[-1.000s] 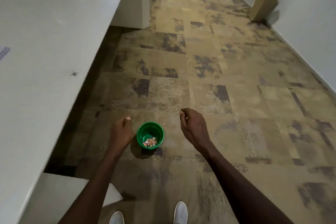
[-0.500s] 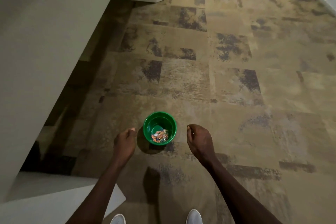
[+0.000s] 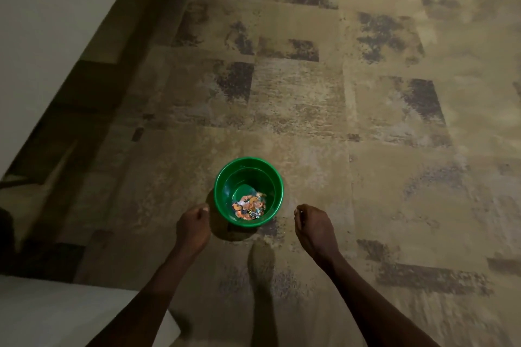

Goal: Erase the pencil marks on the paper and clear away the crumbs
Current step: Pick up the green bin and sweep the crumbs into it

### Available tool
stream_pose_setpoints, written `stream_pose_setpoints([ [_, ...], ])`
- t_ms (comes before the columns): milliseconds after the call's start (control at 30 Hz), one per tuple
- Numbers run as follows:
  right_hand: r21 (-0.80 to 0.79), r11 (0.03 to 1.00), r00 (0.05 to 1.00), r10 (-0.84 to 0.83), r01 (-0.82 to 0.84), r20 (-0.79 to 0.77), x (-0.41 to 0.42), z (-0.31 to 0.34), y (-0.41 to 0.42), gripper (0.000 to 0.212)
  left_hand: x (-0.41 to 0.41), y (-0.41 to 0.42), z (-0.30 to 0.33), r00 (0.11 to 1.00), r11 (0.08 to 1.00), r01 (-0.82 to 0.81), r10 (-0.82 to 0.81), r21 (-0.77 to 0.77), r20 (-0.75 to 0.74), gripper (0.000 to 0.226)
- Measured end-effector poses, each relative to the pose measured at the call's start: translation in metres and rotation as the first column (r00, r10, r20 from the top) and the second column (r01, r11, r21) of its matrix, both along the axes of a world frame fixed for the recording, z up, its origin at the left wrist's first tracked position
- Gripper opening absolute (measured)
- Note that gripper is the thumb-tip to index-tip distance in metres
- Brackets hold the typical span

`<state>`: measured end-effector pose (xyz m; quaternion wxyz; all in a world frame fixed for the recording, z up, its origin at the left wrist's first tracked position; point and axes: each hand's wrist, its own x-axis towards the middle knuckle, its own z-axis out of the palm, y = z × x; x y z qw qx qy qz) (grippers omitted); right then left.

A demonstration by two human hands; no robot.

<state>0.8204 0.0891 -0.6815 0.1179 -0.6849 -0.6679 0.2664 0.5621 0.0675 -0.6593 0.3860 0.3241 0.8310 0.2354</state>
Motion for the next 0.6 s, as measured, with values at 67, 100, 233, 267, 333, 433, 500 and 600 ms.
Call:
stream_pose_setpoints([
  [67,-0.045,0.999,0.999,-0.026,0.025,-0.024,-0.004,-0.028,0.009,0.027,-0.001,0.012,-0.025,0.999,1.000,0.014,-0.014,0.004,-0.042,0.025],
  [100,-0.077,0.997,0.998,-0.036,0.032,-0.042,-0.006,-0.042,0.013,0.030,-0.001,0.018,-0.038,0.998,1.000,0.025,-0.024,0.003,-0.054,0.027],
  [233,-0.215,0.974,0.990,-0.094,0.069,-0.107,-0.018,-0.087,0.030,0.049,0.002,0.036,-0.073,0.997,0.998,0.050,-0.051,-0.030,-0.063,0.033],
  [267,-0.263,0.961,0.986,-0.118,0.083,-0.120,-0.022,-0.096,0.033,0.051,0.003,0.039,-0.080,0.998,0.998,0.047,-0.049,-0.041,-0.049,0.034],
  [333,-0.329,0.939,0.975,-0.157,0.098,-0.160,-0.031,-0.113,0.038,0.051,0.003,0.046,-0.097,1.000,0.998,0.022,-0.023,-0.066,-0.015,0.036],
  [433,-0.369,0.921,0.950,-0.217,0.124,-0.224,-0.041,-0.132,0.041,0.045,0.000,0.051,-0.119,0.999,0.994,-0.036,0.037,-0.104,0.001,0.030],
  [500,-0.384,0.906,0.926,-0.286,0.178,-0.246,-0.045,-0.138,0.041,0.042,-0.003,0.051,-0.131,0.999,0.992,-0.052,0.053,-0.114,0.013,0.028],
  [600,-0.394,0.885,0.886,-0.373,0.249,-0.277,-0.051,-0.150,0.039,0.040,-0.009,0.048,-0.149,0.997,0.989,-0.045,0.054,-0.140,0.062,0.031],
])
